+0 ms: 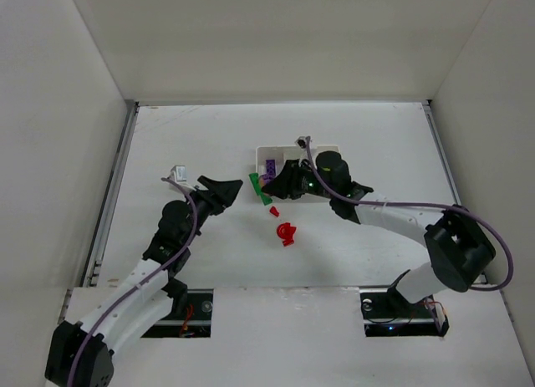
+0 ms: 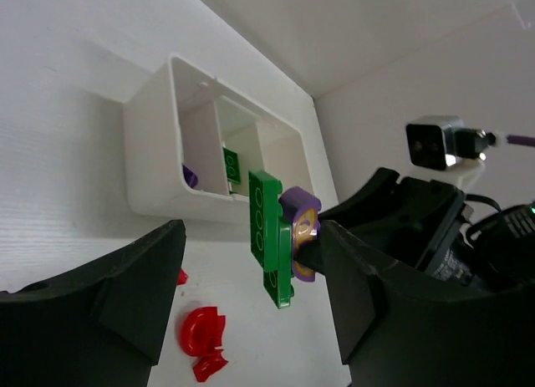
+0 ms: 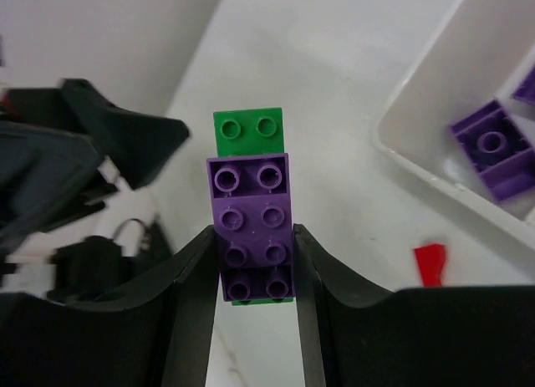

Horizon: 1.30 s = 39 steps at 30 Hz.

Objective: Sort the legos into containers by color

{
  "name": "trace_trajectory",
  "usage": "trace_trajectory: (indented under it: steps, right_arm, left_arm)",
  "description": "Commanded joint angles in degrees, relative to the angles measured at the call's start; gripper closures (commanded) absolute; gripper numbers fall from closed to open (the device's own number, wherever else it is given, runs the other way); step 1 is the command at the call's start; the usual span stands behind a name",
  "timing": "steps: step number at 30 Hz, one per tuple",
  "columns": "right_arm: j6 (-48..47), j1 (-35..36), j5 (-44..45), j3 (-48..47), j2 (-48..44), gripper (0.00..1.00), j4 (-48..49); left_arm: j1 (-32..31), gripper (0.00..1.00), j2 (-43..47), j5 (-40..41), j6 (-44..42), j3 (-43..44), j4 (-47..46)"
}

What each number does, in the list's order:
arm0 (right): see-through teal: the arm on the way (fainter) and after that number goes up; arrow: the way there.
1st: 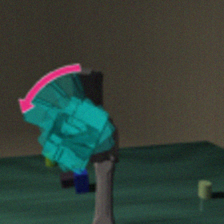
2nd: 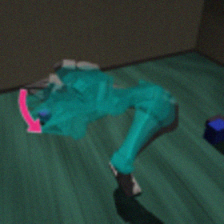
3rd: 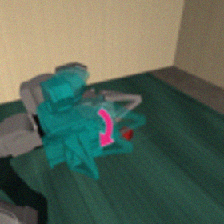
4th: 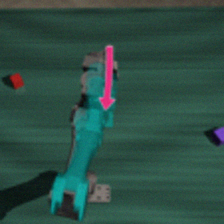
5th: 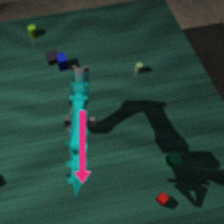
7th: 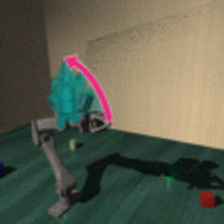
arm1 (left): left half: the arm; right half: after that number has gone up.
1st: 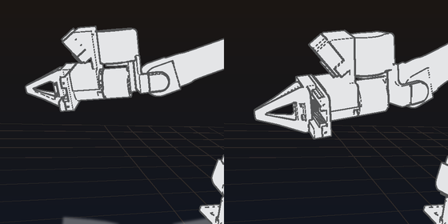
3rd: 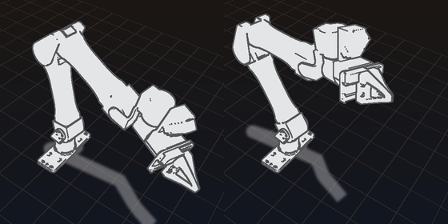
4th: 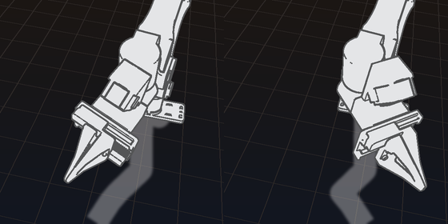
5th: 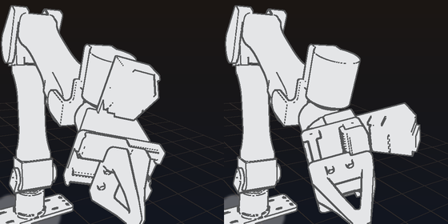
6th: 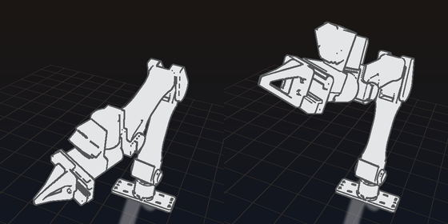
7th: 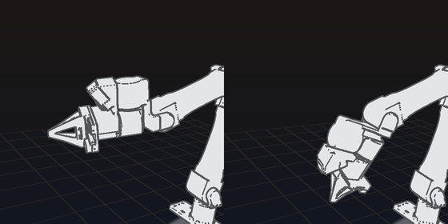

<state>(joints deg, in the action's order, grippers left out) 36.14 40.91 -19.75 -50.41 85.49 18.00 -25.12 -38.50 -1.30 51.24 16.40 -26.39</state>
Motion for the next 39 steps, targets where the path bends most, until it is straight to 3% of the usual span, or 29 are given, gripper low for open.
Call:
trace_trajectory:
  steps: [1,9,17,29,36,39]
  right_arm:
    - [14.8,-2.0,-10.2,2.1,-0.3,0.68,18.1]
    - [36.5,-4.7,-17.2,5.7,7.4,0.68,43.7]
    - [48.0,-4.7,-17.8,6.4,14.2,0.68,58.2]
    - [50.8,-4.7,-16.8,6.3,17.5,0.68,61.5]
    - [51.6,-4.4,-16.3,6.5,19.1,0.68,62.6]
    - [52.3,-4.4,-16.2,6.6,19.5,0.67,63.8]
  left_arm:
    - [-2.2,0.37,-2.5,-3.3,2.0,-1.4,-12.6]
    - [-4.3,0.38,-7.0,-3.3,4.0,-0.8,-19.7]
    - [-6.0,0.39,-9.6,-2.5,4.2,0.0,-22.6]
    - [-6.9,0.47,-10.5,-0.2,4.4,0.1,-24.1]
    - [-8.0,0.68,-11.0,1.4,4.2,0.0,-25.1]
    - [-8.4,0.69,-11.7,1.8,4.4,0.0,-25.7]
